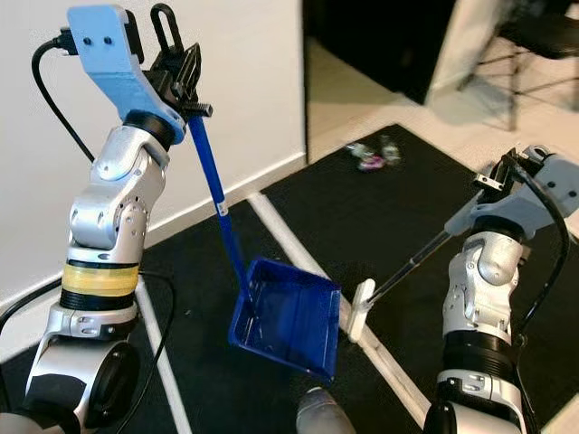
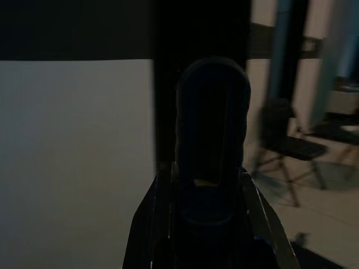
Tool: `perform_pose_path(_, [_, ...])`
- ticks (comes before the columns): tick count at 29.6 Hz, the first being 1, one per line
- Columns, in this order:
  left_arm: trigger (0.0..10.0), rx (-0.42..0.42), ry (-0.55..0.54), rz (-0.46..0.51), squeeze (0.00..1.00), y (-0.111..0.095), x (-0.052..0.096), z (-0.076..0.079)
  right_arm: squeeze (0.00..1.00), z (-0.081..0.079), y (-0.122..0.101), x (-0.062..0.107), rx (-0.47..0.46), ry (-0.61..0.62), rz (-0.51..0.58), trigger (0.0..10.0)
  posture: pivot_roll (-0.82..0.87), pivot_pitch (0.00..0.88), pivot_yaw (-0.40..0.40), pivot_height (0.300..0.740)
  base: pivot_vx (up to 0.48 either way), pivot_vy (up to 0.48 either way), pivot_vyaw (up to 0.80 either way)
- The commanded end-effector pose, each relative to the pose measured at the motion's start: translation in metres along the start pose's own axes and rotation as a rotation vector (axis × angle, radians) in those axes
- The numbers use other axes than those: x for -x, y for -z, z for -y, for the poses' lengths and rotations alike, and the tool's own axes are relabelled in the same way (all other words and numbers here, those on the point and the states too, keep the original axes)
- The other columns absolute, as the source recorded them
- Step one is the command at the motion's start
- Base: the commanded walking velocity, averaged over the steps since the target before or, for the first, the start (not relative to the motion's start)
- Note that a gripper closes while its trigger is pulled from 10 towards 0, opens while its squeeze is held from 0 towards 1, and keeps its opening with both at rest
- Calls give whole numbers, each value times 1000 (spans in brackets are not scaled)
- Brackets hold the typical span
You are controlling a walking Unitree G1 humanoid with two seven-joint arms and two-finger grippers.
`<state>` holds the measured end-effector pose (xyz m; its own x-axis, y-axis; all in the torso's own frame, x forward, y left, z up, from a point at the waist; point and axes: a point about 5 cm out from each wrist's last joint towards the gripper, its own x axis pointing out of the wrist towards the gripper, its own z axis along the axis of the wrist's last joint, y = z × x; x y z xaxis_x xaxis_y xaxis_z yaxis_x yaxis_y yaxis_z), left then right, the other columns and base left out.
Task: Sweep floor
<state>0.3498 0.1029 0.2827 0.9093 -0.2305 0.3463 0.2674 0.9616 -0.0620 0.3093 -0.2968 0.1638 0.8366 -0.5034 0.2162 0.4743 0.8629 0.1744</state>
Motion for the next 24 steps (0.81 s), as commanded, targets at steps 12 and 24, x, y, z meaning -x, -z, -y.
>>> perform_pose_path(12, [10000,-6,-19,27,0,-5,0,-5,0,-5,-4,0,-14,-16,23,10000,-119,32,109,740,0,0,-763])
perform_pose_path(24, [10000,-5,-22,26,0,-4,1,-5,0,-5,-4,0,-12,-16,26,10000,-121,35,106,740,0,0,-763])
